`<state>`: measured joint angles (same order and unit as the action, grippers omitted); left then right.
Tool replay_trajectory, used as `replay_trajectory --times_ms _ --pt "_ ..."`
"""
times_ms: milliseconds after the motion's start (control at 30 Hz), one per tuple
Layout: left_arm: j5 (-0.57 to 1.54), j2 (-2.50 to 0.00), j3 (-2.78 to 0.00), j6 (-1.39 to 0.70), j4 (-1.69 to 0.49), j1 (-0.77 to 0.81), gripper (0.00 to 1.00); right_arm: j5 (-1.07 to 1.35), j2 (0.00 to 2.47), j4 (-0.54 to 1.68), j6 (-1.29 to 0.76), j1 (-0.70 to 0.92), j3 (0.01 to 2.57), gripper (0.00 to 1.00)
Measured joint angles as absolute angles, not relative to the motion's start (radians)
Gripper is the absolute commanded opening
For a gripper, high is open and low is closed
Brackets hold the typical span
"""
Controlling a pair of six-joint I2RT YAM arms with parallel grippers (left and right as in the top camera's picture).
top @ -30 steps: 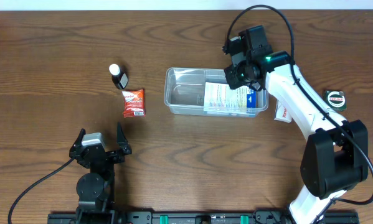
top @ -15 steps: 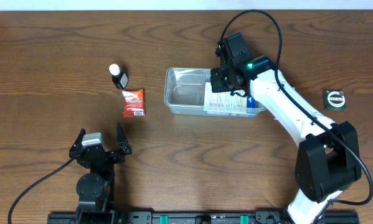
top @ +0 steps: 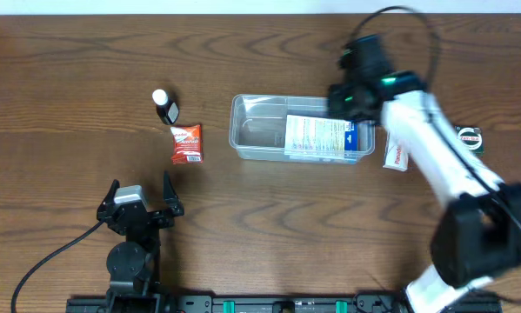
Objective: Pack container
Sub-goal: 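Open right gripper, release the box, and lift away, then move right gripper to the white Panadol box and grasp it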
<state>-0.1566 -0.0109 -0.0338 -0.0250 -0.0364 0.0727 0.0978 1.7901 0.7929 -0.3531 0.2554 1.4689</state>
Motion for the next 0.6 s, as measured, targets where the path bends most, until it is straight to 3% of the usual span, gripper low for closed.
replay_trajectory --times_ms 133,167,300,333,367,467,600 --pt "-0.157 -0.011 -0.034 -0.025 -0.036 0.073 0.98 0.072 1.658 0.899 -0.348 0.126 1.474 0.13" --pt "-0.157 -0.011 -0.034 -0.025 -0.036 0.073 0.98 0.062 1.63 0.931 -0.348 0.085 1.479 0.18" --pt "-0.157 -0.011 -0.034 -0.025 -0.036 0.073 0.98 0.034 1.597 1.012 -0.332 -0.028 1.486 0.5" --pt "-0.157 -0.011 -0.034 -0.025 -0.037 0.073 0.98 0.028 1.603 1.029 -0.324 -0.049 1.485 0.67" --pt "-0.157 -0.011 -0.034 -0.025 -0.037 0.073 0.98 0.026 1.611 1.035 -0.312 -0.068 1.479 0.78" --pt "-0.157 -0.011 -0.034 -0.025 -0.037 0.073 0.98 0.025 1.629 1.026 -0.29 -0.098 1.441 0.89" --pt "-0.157 -0.011 -0.034 -0.025 -0.037 0.073 0.98 0.025 1.646 0.964 -0.277 -0.117 1.362 0.89"
